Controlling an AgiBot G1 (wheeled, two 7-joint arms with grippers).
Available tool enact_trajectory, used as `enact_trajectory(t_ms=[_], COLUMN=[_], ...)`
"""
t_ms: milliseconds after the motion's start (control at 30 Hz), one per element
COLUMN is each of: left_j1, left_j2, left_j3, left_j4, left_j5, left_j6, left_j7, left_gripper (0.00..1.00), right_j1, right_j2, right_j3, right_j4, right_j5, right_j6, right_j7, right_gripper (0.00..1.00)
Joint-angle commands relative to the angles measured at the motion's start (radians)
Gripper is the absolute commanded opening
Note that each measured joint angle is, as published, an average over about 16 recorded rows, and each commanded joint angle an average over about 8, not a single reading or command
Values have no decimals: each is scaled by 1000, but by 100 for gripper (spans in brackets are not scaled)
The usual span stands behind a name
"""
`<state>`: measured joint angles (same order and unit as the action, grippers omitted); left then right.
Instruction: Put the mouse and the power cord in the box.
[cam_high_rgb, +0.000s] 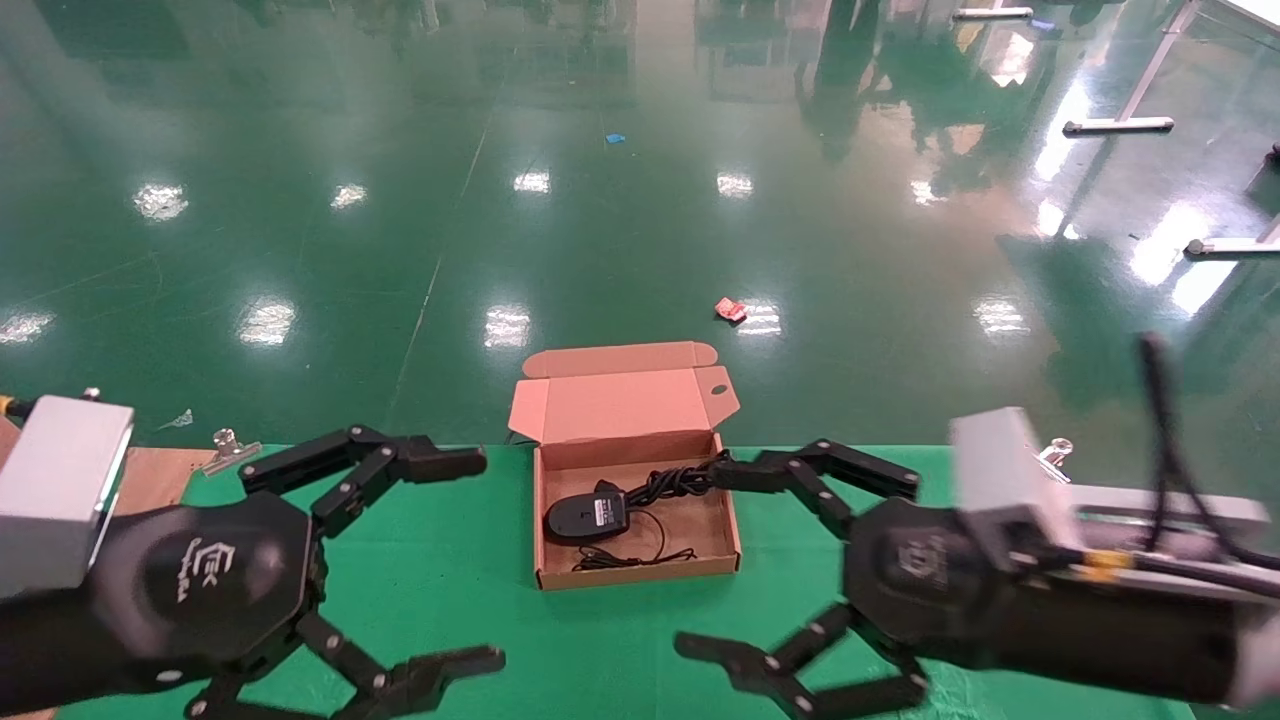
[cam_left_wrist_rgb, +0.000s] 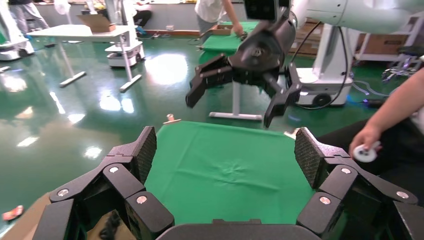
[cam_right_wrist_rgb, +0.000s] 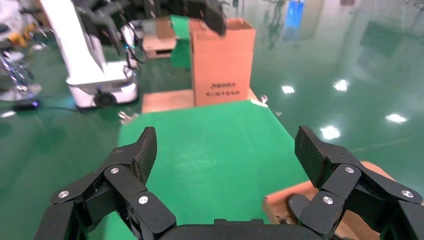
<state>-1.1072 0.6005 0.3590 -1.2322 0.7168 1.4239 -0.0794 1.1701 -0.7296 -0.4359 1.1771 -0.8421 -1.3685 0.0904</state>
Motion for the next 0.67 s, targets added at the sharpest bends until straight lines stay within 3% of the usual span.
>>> enact_trajectory(t_ms=[33, 367, 667], left_j1=[7, 35, 38], left_j2=[2, 11, 12], left_j3=[-17, -84, -92], left_j4=[-11, -55, -59], left_j5=[3, 14, 16], left_j6=[15, 76, 83], left_j7=[-23, -112, -117], left_gripper=[100, 100, 100], right_j1=[-21, -103, -110], right_j2=[26, 128, 137], right_j3=[34, 171, 183], right_j4=[23, 116, 124], right_j5=[24, 121, 130], right_j6=[-28, -139, -148], right_j7=[21, 100, 104], right_gripper=[100, 100, 100])
